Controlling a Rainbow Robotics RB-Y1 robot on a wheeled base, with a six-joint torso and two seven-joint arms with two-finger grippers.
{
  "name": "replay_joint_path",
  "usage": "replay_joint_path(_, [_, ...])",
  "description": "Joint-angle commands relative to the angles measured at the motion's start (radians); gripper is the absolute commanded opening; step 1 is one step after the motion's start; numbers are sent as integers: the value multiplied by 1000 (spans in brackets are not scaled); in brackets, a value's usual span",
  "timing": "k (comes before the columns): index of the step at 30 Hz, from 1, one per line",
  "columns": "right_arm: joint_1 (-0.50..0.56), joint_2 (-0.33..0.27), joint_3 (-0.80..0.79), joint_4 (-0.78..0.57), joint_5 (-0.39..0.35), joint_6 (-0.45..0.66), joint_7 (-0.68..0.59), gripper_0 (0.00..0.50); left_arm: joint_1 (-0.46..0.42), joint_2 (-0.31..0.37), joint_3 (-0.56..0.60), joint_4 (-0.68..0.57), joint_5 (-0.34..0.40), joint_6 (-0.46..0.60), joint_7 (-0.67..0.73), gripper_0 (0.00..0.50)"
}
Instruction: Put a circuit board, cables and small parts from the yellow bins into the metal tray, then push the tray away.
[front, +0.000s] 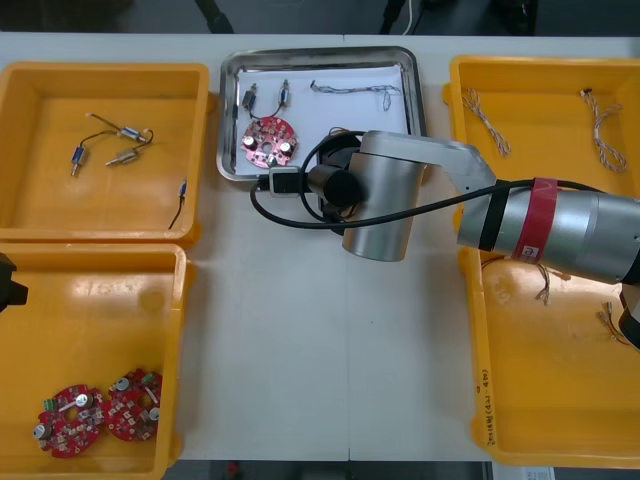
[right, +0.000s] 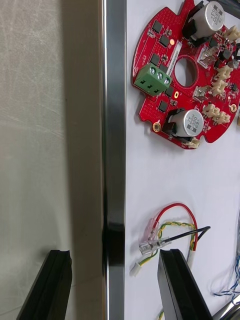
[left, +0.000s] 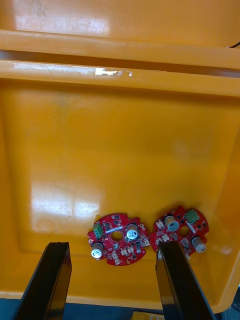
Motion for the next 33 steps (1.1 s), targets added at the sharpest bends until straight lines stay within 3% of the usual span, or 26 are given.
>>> replay_joint_path(1, [-46,-17,-41,-78,8,84,-3,500,22,38,29,-28,-4,6,-117,500])
replay_joint_path(6, [-46,-17,-87,-202,-4,238,-1,500,22,38,29,-28,-4,6,-117,500])
replay_joint_path(12, [-33,-17,-185,-354,-120,449,-9,500,22,38,29,-28,-4,6,-117,500])
replay_joint_path(27, [224,-15,-539,-796,-206,935,-50,500,22,38,29,-28,-4,6,-117,500])
replay_joint_path(33, [309,-15,-703,-940,-219,954,-67,500,22,38,29,-28,-4,6,-117,500])
